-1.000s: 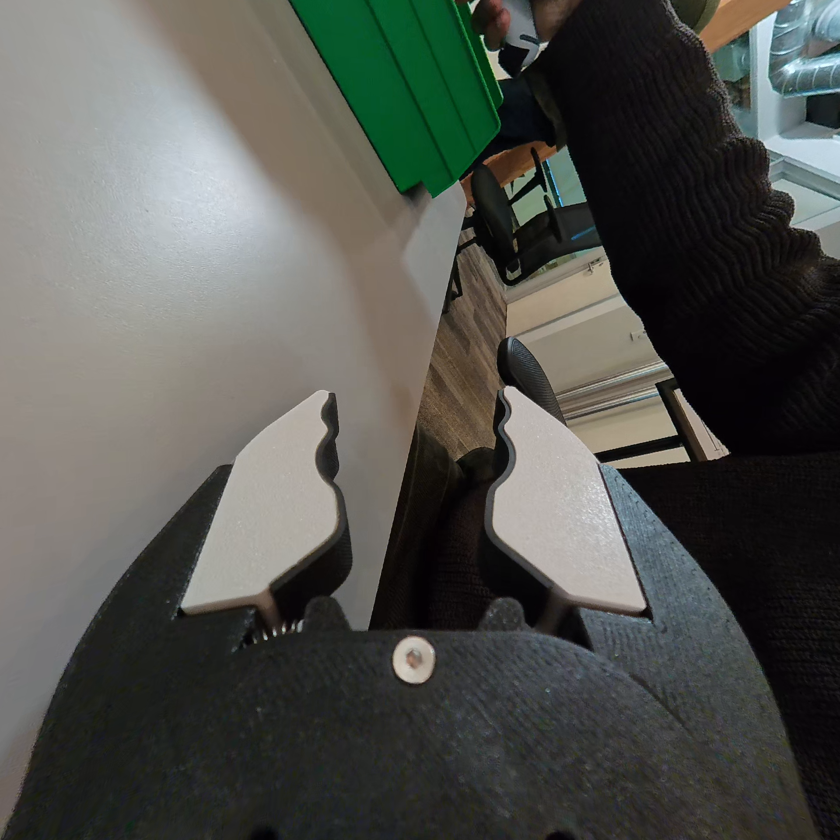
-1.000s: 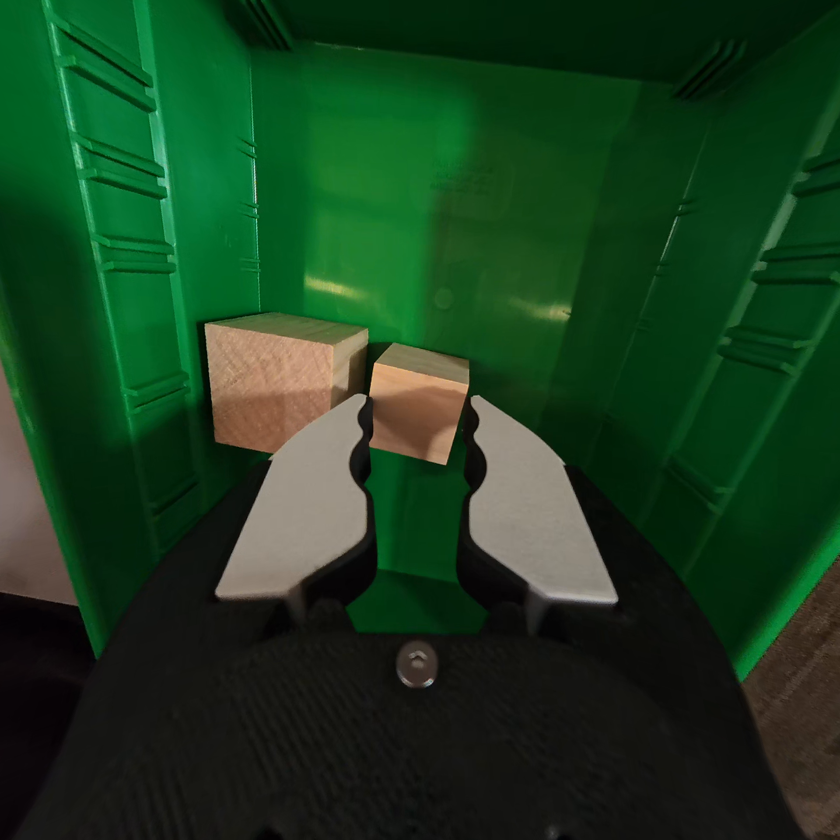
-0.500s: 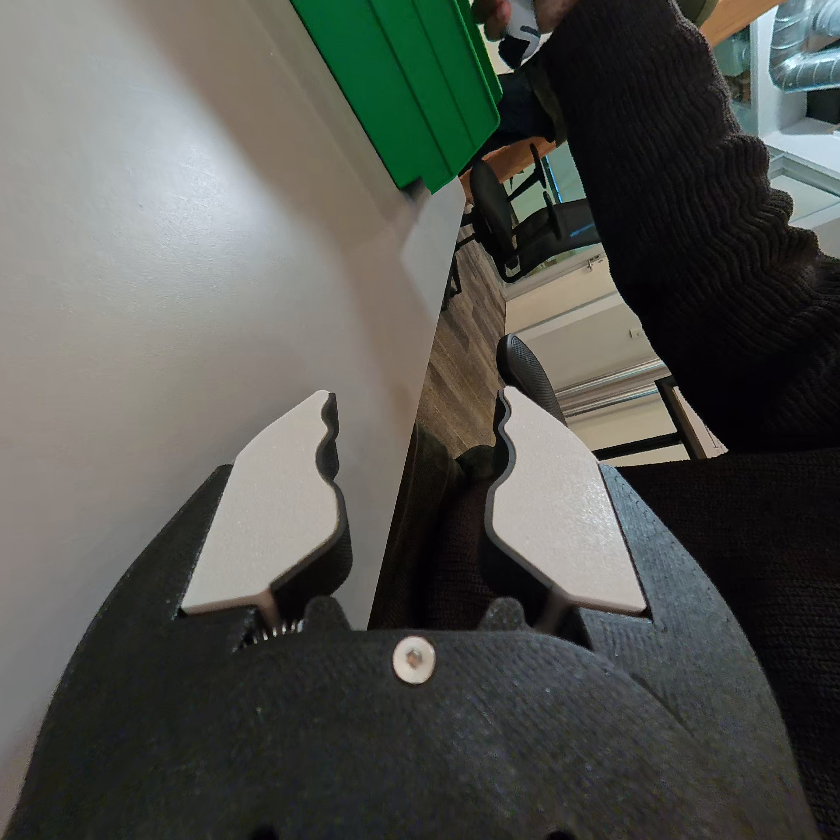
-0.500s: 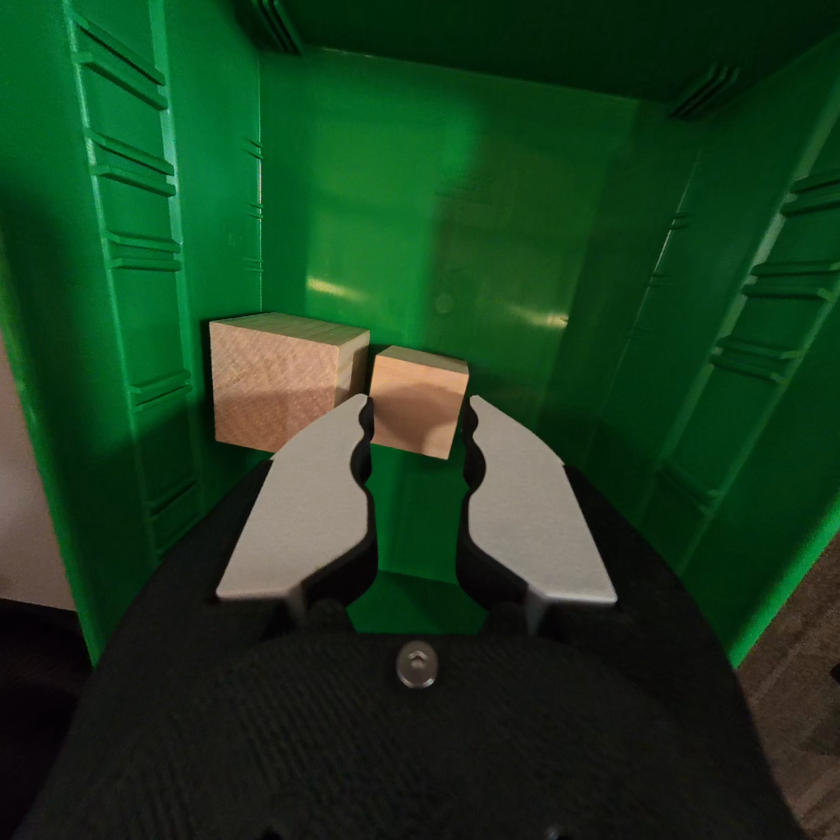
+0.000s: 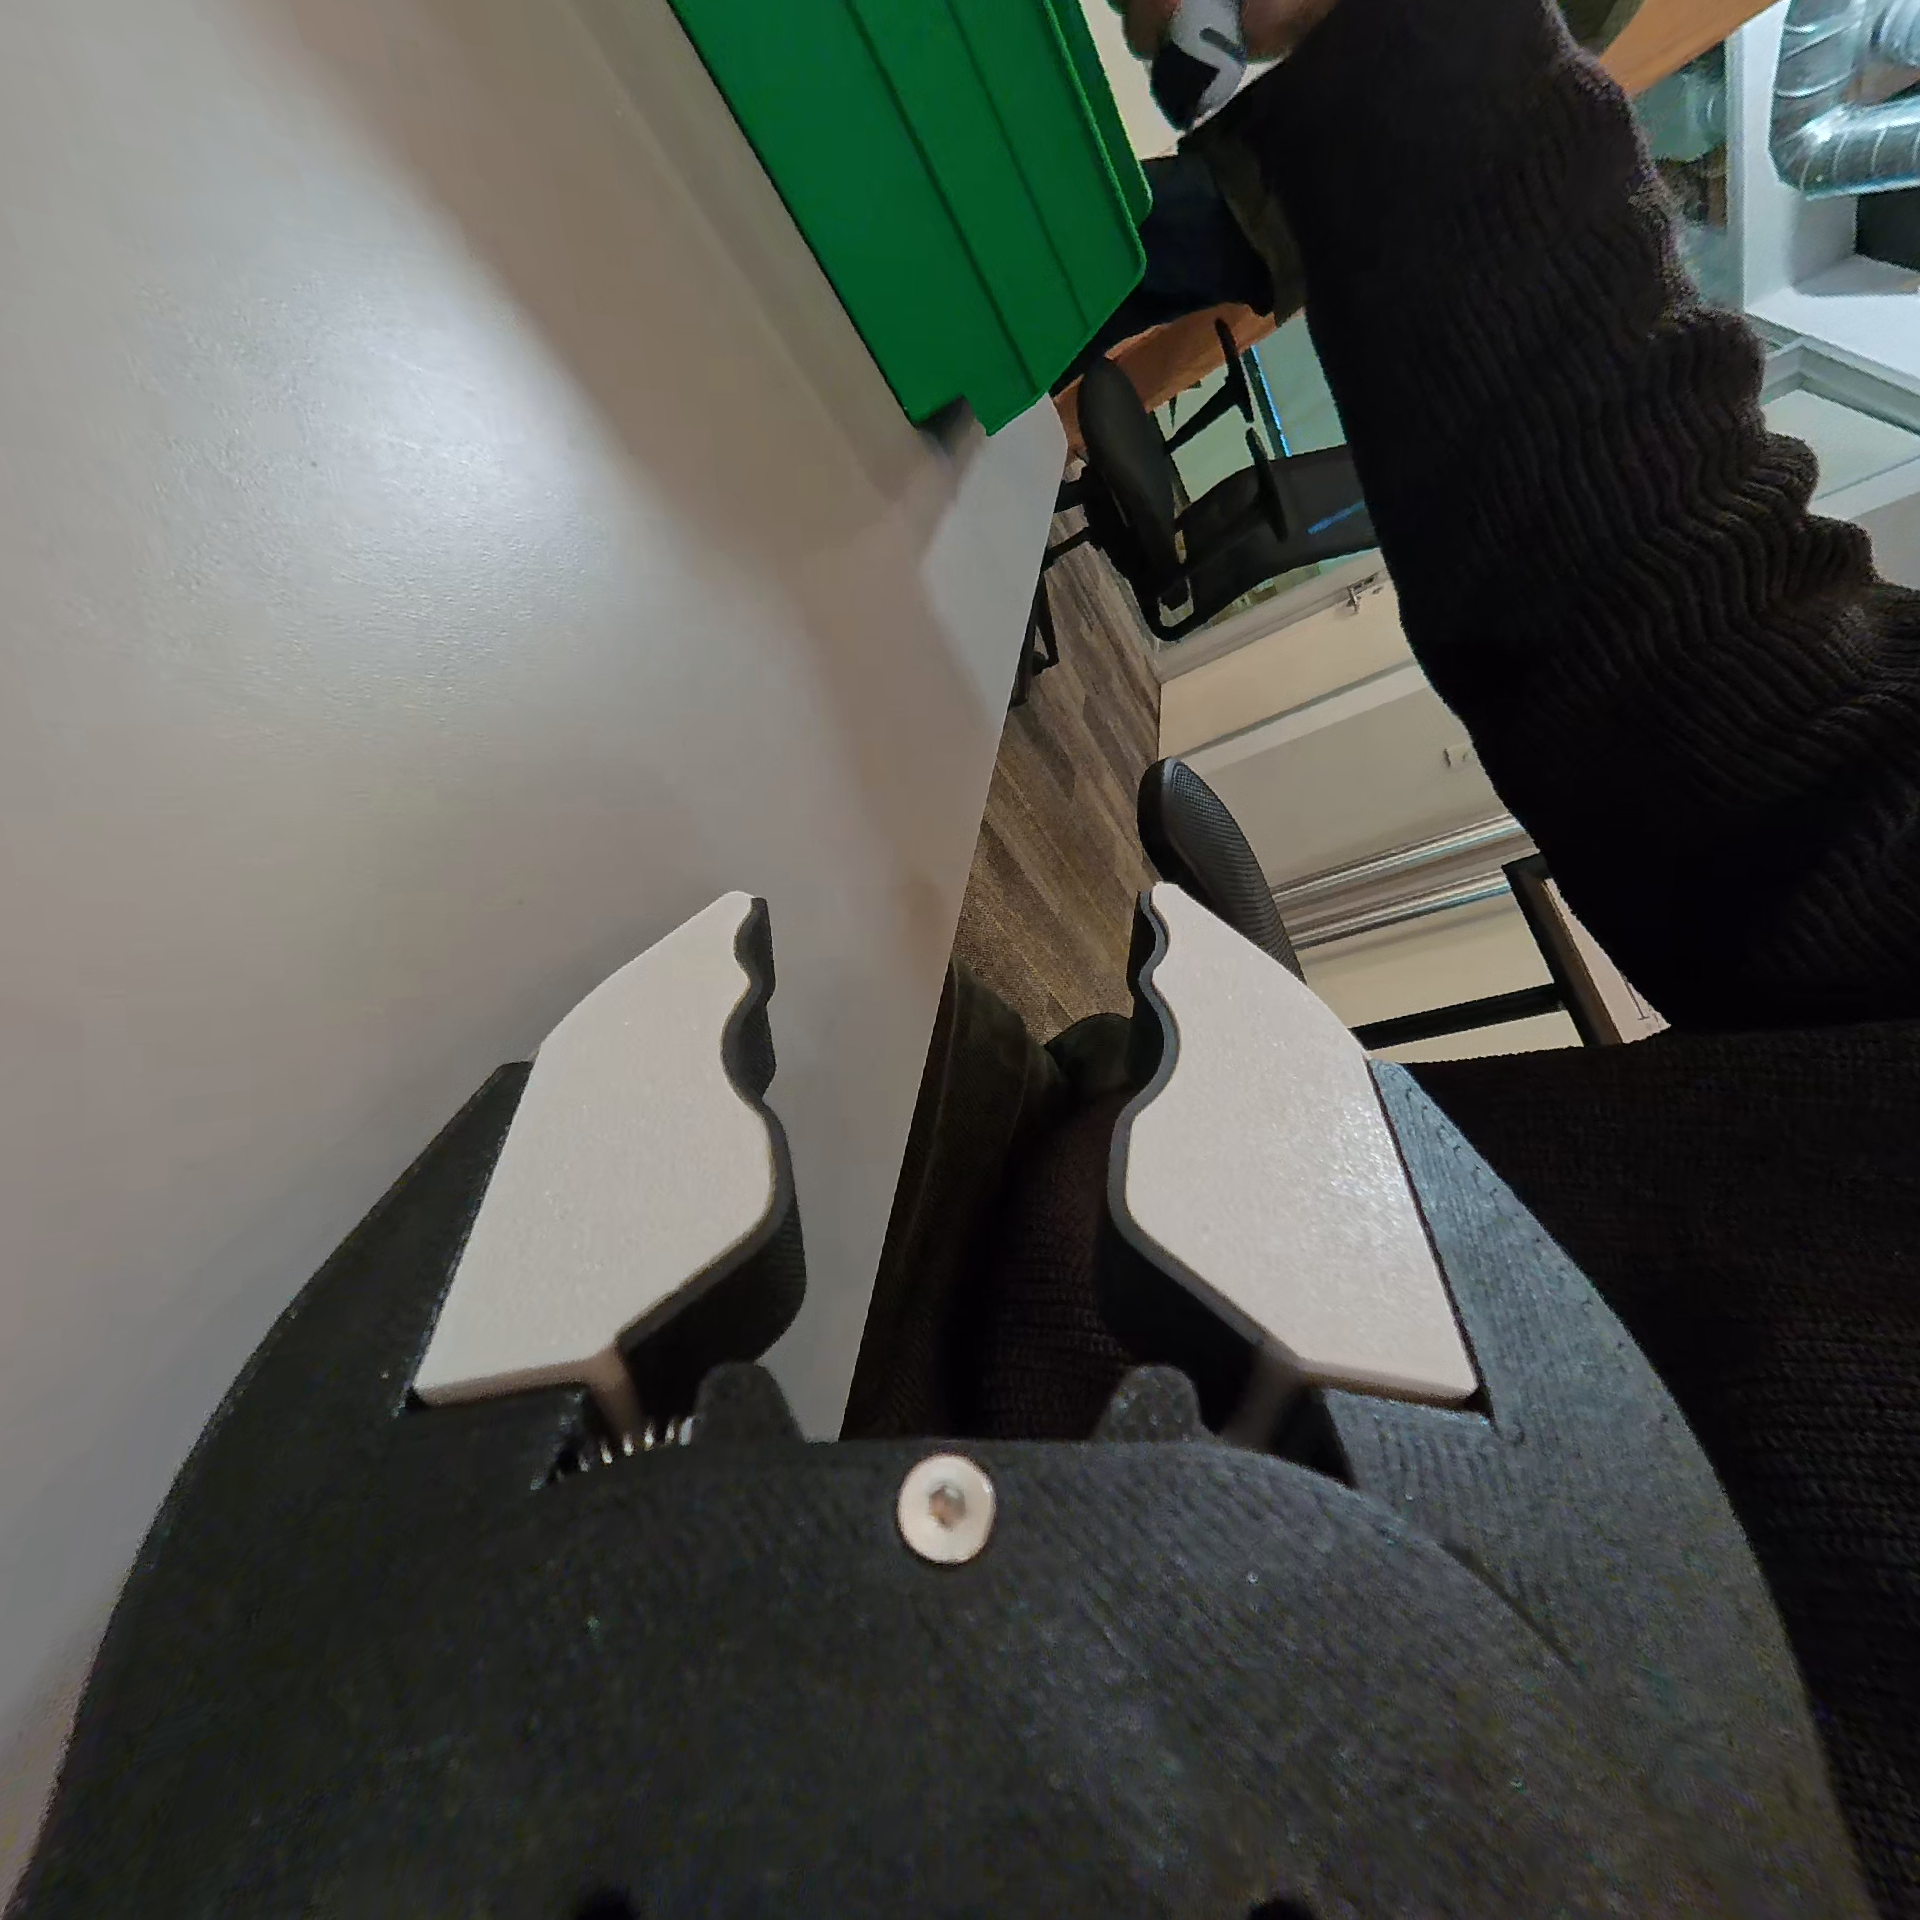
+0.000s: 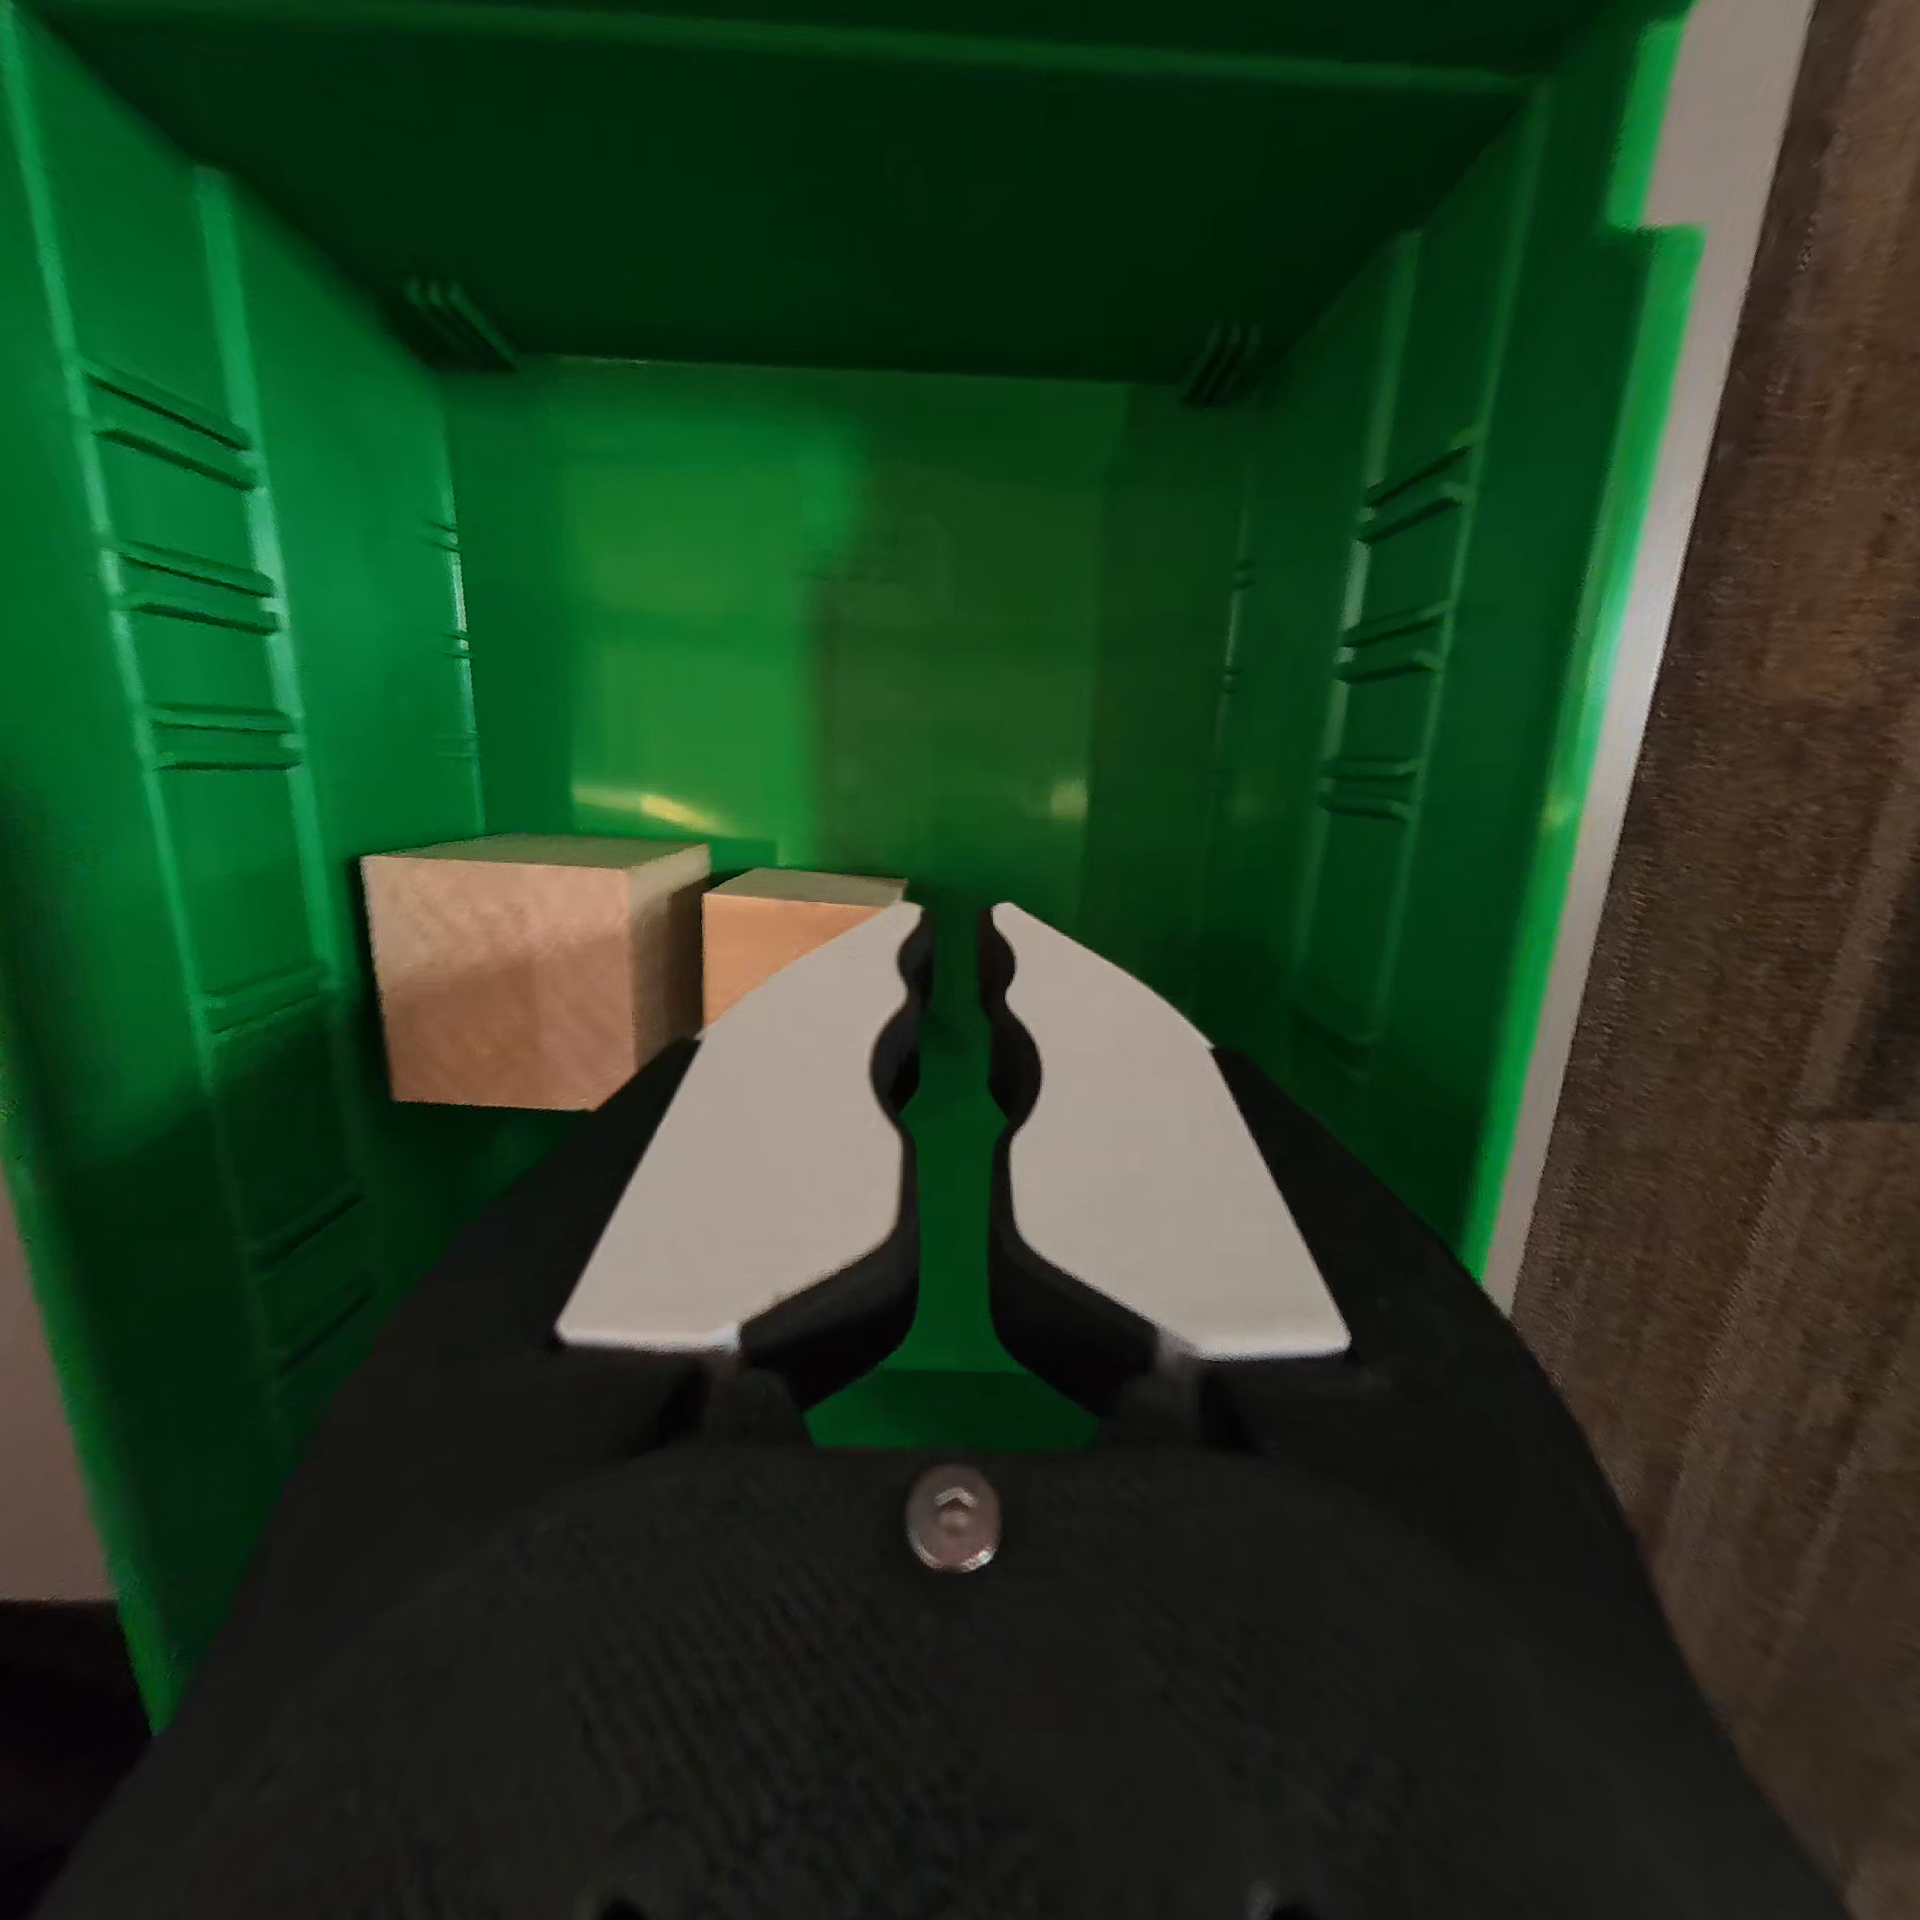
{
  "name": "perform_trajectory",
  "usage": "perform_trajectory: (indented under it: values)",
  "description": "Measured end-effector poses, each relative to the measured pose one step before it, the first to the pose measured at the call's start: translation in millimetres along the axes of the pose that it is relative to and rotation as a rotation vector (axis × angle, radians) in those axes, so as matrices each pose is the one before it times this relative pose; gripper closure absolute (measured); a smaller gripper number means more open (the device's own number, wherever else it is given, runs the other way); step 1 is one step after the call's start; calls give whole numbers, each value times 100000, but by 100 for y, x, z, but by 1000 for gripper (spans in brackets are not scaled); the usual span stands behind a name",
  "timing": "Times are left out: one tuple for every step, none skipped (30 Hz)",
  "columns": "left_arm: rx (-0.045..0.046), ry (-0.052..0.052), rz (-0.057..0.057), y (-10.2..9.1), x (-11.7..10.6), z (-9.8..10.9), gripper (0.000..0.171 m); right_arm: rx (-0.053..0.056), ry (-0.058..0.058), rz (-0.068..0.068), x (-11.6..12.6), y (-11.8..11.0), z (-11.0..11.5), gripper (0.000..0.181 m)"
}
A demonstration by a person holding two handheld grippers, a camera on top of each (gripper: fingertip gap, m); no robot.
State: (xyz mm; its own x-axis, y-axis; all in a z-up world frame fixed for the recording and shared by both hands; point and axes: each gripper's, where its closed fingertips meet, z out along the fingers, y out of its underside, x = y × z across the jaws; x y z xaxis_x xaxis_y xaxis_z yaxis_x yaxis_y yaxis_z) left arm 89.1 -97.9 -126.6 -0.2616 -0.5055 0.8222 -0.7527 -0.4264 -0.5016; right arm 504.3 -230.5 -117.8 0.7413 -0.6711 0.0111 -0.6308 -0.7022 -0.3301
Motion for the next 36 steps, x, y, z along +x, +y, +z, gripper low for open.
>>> perform_trajectory:
  values:
    - [81, 38, -68, -3, 12, 0, 104, -474, 826, 52, 191, 172, 203, 176]
    - [90, 51, -53, -16, 5, -1, 104, -474, 567, -11, 104, 158, 219, 178]
    - [35, -33, 5, -6, 1, -14, 104, -412, 824, -184, 114, 140, 226, 179]
    - [2, -97, 24, 0, -28, -5, 104, -163, 630, -365, 45, 78, 210, 179]
    - [15, -29, -29, -9, -18, 2, 104, -232, 20, -322, -60, 75, 197, 180]
    - [23, 66, -77, -2, 1, -3, 104, -357, -391, -87, -136, 70, 194, 180]
    - [25, 41, -58, -6, -1, 11, 104, -369, -402, -104, -148, 61, 165, 180]
    - [2, -5, -7, -5, -5, -7, 104, -566, -299, -360, -136, 67, 167, 180]
    - [8, -8, 15, -6, 6, -2, 104, -657, -12, -399, -102, 70, 163, 180]
    - [24, 23, 22, -12, 5, -8, 104, -547, 288, -429, -53, 49, 131, 179]
    - [36, -1, 8, -6, 5, -14, 104, -204, 508, -349, 0, -12, 98, 179]
    - [65, -6, 2, -5, -3, -9, 104, -29, -91, -77, -47, -39, 61, 179]
    - [61, 18, -34, -17, -5, -11, 104, 213, -541, 273, -101, -67, 36, 180]
    - [36, 42, -51, -6, 2, -19, 104, 299, -584, 274, -99, -82, 2, 179]
    - [26, 38, -23, -7, -12, -10, 104, 207, -409, 66, -77, -55, 2, 179]
    - [-13, 16, -21, -3, -1, -8, 104, 46, -44, -69, -21, -14, 5, 179]
    - [-35, 15, -35, 2, -6, 6, 104, -128, 185, -107, 25, 12, 2, 179]
    - [-16, 17, -35, 7, -4, 1, 104, -308, 839, -24, 132, 38, -11, 178]
    - [25, 47, 9, -4, 19, 7, 104, -57, 825, -105, 150, 17, -6, 177]
    - [-2, 54, 72, -5, 23, 2, 104, 355, -493, 105, -28, -44, -26, 177]
    - [-84, -48, 88, 19, -2, 9, 104, 367, -1243, 668, -124, -41, -16, 177]
    - [-64, -98, 81, 8, -5, 0, 104, 616, -1224, 502, -131, -74, -21, 177]
    - [32, -64, -22, 1, -15, 5, 104, 763, -964, 25, -128, -91, -12, 178]
    - [71, 51, -104, -4, 6, 8, 104, 201, -167, -105, -15, -16, 0, 178]
    - [12, 82, -62, -2, 15, 1, 104, -297, 374, -138, 58, 54, 26, 178]
    - [-48, -50, 58, 10, 8, 9, 104, -80, 289, -300, 30, 31, 19, 178]
    - [-61, -129, 127, 12, -8, 8, 104, 73, 111, -107, 0, 5, 32, 178]
    - [-53, -54, 73, 10, 6, 9, 104, 63, 180, 59, 26, 2, 12, 178]
    - [40, 53, 6, -10, 15, 0, 104, 250, -8, -16, -1, -25, -6, 178]
    - [65, 50, -36, -8, 9, 5, 104, 391, -411, 16, -56, -30, 0, 178]
    - [7, -24, -22, 0, -15, -4, 104, 307, -437, 137, -53, -29, 8, 178]
    - [-57, -67, -11, 12, -16, -1, 104, -15, 118, 147, 32, 17, -6, 178]
    - [2, -23, -18, 0, -2, 0, 104, -188, 344, -184, 57, 41, -9, 177]
    - [83, 61, -10, -16, 17, 3, 104, -15, 248, -374, 51, 12, -36, 177]
    - [37, 81, 36, -3, 32, -1, 104, 361, -79, -182, -6, -42, -71, 176]
    - [-10, -32, 112, -14, 13, -9, 104, 707, 116, 138, 53, -96, -127, 176]
